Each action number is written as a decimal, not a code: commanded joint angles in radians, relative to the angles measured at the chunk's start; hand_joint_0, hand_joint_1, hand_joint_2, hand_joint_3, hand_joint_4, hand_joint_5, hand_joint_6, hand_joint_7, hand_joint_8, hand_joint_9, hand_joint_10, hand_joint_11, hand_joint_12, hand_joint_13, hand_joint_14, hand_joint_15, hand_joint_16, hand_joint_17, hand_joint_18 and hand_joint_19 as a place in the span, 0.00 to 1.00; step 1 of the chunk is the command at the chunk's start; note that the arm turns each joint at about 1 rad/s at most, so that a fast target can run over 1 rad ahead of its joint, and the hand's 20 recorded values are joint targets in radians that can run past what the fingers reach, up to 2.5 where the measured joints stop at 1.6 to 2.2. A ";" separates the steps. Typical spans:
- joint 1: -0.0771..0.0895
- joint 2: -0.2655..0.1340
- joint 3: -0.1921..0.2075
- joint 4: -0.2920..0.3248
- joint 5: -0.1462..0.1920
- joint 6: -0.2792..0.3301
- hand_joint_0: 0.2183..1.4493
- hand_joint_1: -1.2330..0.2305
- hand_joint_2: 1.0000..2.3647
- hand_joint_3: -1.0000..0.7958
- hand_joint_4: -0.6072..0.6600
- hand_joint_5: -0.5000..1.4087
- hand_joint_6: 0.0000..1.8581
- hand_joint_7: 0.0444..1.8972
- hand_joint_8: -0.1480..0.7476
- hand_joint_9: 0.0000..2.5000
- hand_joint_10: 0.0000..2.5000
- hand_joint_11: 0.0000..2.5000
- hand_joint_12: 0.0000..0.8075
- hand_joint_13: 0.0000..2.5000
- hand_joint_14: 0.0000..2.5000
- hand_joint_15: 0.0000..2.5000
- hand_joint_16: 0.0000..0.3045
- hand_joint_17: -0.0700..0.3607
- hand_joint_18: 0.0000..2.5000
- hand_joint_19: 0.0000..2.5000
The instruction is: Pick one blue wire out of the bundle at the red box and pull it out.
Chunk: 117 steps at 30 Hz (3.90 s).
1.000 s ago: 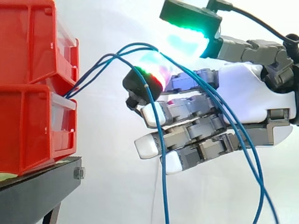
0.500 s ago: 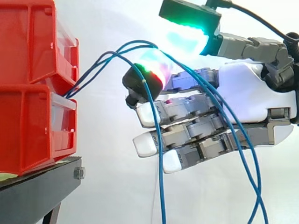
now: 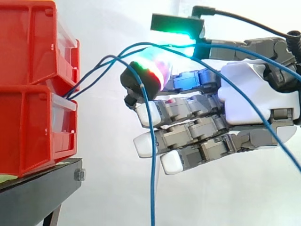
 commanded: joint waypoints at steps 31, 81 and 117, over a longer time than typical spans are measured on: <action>0.000 0.000 0.000 -0.001 0.000 0.000 0.16 0.54 0.00 0.28 0.60 0.22 0.42 0.53 0.59 0.40 0.00 0.13 0.59 0.30 0.00 0.14 0.23 0.53 0.26 0.17; 0.000 0.002 0.000 -0.004 0.002 -0.001 0.27 0.33 0.06 0.52 0.34 0.20 0.48 0.52 0.45 0.35 0.00 0.05 0.56 0.25 0.00 0.09 0.24 0.54 0.23 0.14; 0.000 0.002 0.002 -0.009 0.002 0.002 0.31 0.32 0.00 0.59 0.37 0.19 0.49 0.58 0.46 0.38 0.00 0.09 0.55 0.28 0.00 0.11 0.22 0.51 0.25 0.14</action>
